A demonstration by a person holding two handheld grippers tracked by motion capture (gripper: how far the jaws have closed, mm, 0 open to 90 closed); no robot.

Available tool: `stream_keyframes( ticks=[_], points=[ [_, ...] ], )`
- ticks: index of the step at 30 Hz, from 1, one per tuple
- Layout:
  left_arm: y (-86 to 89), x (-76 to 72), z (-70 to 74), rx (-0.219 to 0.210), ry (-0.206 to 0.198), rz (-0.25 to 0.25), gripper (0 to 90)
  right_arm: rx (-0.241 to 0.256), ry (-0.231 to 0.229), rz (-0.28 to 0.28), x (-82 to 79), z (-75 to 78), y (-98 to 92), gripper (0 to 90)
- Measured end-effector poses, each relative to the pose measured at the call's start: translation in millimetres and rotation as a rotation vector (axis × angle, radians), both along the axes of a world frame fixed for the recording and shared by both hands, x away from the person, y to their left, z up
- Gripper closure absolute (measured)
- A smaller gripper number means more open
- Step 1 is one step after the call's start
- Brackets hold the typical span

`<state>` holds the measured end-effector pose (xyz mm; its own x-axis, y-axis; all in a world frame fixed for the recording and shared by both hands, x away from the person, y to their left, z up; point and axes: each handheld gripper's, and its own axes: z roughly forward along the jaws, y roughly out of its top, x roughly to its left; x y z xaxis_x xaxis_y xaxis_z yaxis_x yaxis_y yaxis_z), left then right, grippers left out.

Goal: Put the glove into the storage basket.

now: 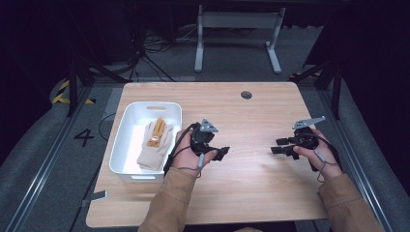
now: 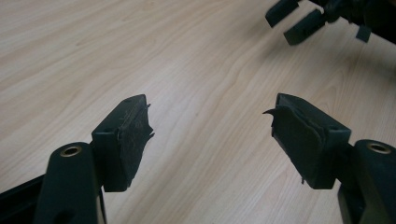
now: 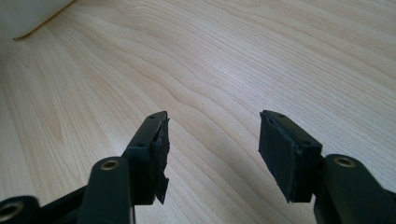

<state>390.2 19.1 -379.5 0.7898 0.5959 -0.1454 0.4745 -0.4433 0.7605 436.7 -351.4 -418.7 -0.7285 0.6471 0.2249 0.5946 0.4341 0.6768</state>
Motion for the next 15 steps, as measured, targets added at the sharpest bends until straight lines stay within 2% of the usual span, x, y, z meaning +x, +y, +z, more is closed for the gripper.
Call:
stream_keyframes(
  ticks=[1, 2, 6, 9, 10, 11, 14, 15],
  points=[
    [0.0, 0.0, 0.0, 0.000, 0.000, 0.000, 28.4, 0.000, 0.000, 0.000, 0.0, 0.0, 0.0, 43.6],
    [-1.1, -4.4, -8.3, -0.003, 0.005, -0.017, 28.1, 0.005, -0.007, 0.003, -0.3, 0.3, -0.8, 43.4],
    [-1.5, -12.2, -23.6, -0.005, 0.007, -0.048, 27.9, 0.008, -0.012, -0.001, -0.5, 1.1, -1.3, 43.4],
    [-1.4, -18.1, -36.4, -0.002, 0.007, -0.058, 27.9, 0.005, -0.011, 0.008, -0.5, 0.5, -0.9, 43.5],
    [-1.4, -18.1, -36.4, -0.002, 0.007, -0.058, 28.1, 0.005, -0.013, 0.009, -0.7, 0.5, -0.9, 43.5],
    [-1.3, -19.8, -43.3, 0.002, 0.022, -0.058, 29.0, 0.006, -0.013, 0.010, -0.9, 0.8, -0.9, 43.6],
    [-3.7, -18.9, -48.6, 0.010, 0.023, -0.050, 28.5, 0.011, -0.019, 0.011, -1.5, 1.6, -0.9, 43.6],
    [-7.7, -19.6, -51.9, 0.028, 0.023, -0.061, 28.5, 0.012, -0.019, 0.015, -1.6, 1.5, -0.9, 43.6]
  ],
)
